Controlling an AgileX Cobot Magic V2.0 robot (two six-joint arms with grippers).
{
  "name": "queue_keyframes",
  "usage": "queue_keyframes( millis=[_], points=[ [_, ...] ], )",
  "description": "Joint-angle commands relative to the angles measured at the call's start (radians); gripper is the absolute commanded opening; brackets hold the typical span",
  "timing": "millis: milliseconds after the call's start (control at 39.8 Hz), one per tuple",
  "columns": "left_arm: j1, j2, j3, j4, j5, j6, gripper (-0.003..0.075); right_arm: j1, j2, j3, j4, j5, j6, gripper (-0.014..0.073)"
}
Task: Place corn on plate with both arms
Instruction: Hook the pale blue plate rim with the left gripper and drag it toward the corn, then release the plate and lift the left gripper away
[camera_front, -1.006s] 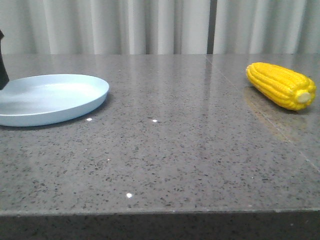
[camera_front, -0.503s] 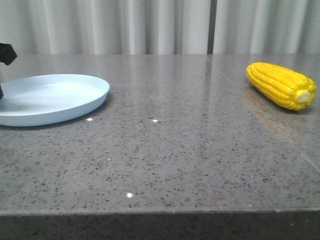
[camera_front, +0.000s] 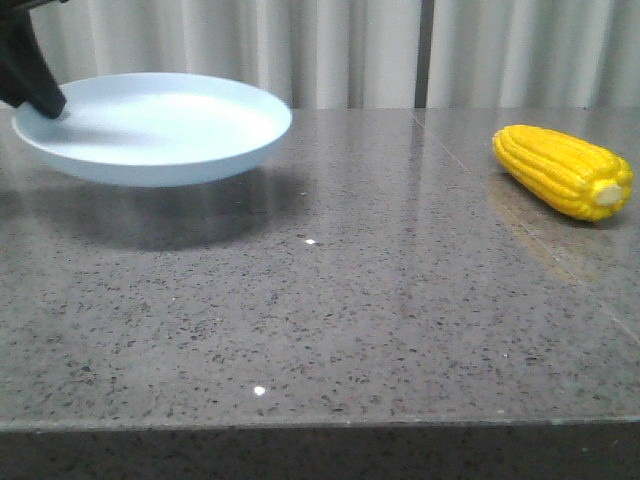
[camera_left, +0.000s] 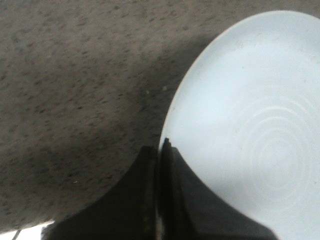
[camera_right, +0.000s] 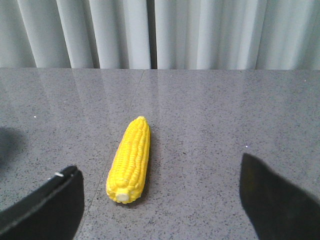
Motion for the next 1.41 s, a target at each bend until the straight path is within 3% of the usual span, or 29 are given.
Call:
queue_keyframes(
  millis=[0,403,478,679,730,805,855,1006,1182,1384],
  points=[
    [-0.047,-0.033,-0.044,-0.065,-0.050,0.007,-0.0020,-0.004,0.016,-0.036,-0.001,-0.075,-0.008,0.0650],
    [-0.155,0.119,-0.044,-0.105,-0.095,0.007,-0.0012,-0.004,0.016,-0.036,-0.001,-0.075,-0.008,0.0650],
    [-0.155,0.124,-0.044,-0.105,-0.095,0.011,0.0059,-0.004,0.016,-0.036,-0.001,-0.075,-0.008,0.0650],
    [-0.150,0.108,-0.085,-0.083,-0.074,0.011,0.0394,-0.004,0.016,-0.036,-0.001,-0.075,-0.008,0.0650],
    [-0.145,0.084,-0.102,-0.053,-0.064,0.011,0.0421,-0.004,0.016,-0.036,-0.001,-0.075,-0.008,0.0650],
    [-0.143,0.031,-0.109,-0.002,-0.064,0.011,0.0382,-0.004,0.016,-0.036,-0.001,-0.075,-0.008,0.0650],
    [-0.143,-0.012,-0.109,0.059,-0.064,-0.003,0.0309,-0.004,0.016,-0.036,-0.001,-0.075,-0.008,0.0650],
    [-0.143,-0.134,-0.103,0.269,-0.064,-0.050,-0.0006,-0.004,0.016,-0.036,-0.001,-0.075,-0.008,0.0650],
    [-0.143,-0.279,-0.039,0.376,-0.090,-0.105,-0.0020,-0.004,0.016,-0.036,-0.001,-0.075,-0.008,0.0650],
    [-0.143,-0.475,0.123,0.587,-0.167,-0.300,-0.0020,-0.004,0.016,-0.036,-0.001,-0.075,-0.008,0.0650]
  ],
)
